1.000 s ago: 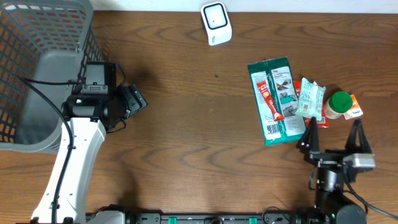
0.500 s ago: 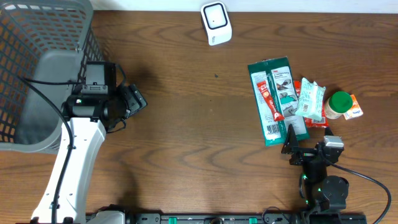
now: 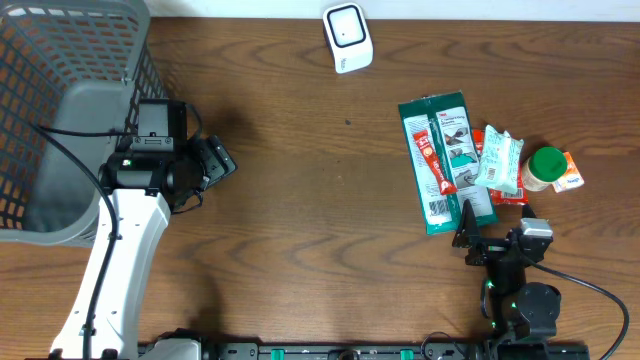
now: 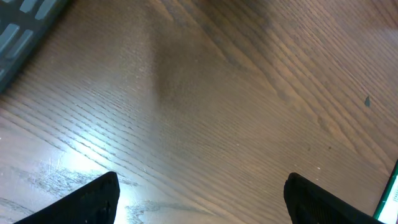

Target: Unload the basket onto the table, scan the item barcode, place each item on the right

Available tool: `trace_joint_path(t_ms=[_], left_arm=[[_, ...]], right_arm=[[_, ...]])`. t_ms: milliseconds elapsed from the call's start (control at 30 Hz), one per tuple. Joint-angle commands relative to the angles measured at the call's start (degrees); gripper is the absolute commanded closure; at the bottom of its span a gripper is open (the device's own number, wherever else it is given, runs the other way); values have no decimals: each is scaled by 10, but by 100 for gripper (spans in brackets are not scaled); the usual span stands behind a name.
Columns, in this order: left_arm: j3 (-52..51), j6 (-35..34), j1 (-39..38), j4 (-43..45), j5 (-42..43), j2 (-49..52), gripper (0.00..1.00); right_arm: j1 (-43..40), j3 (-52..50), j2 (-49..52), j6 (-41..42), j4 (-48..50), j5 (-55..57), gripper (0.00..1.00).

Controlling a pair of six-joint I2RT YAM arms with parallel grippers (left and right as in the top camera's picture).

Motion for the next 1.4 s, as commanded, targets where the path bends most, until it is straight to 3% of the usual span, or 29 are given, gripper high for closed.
trace_joint_path(t_ms=[0, 267, 467, 833, 1133, 1367], left_arm=[[-2, 4, 3, -2, -2, 3, 15], [-2, 4, 3, -2, -2, 3, 15], [-2, 4, 3, -2, -2, -57, 15], [-2, 4, 3, -2, -2, -359, 15], [-2, 4, 3, -4, -6, -521, 15], [-23, 38, 3, -101, -19, -661, 15]], right_arm=[[-6, -1, -4, -7, -3, -3, 1], [-6, -1, -4, -7, -3, -3, 1], [-6, -1, -4, -7, -3, -3, 1], [-6, -1, -4, -7, -3, -3, 1], [-6, -1, -4, -7, -3, -3, 1], [-6, -1, -4, -7, -3, -3, 1]])
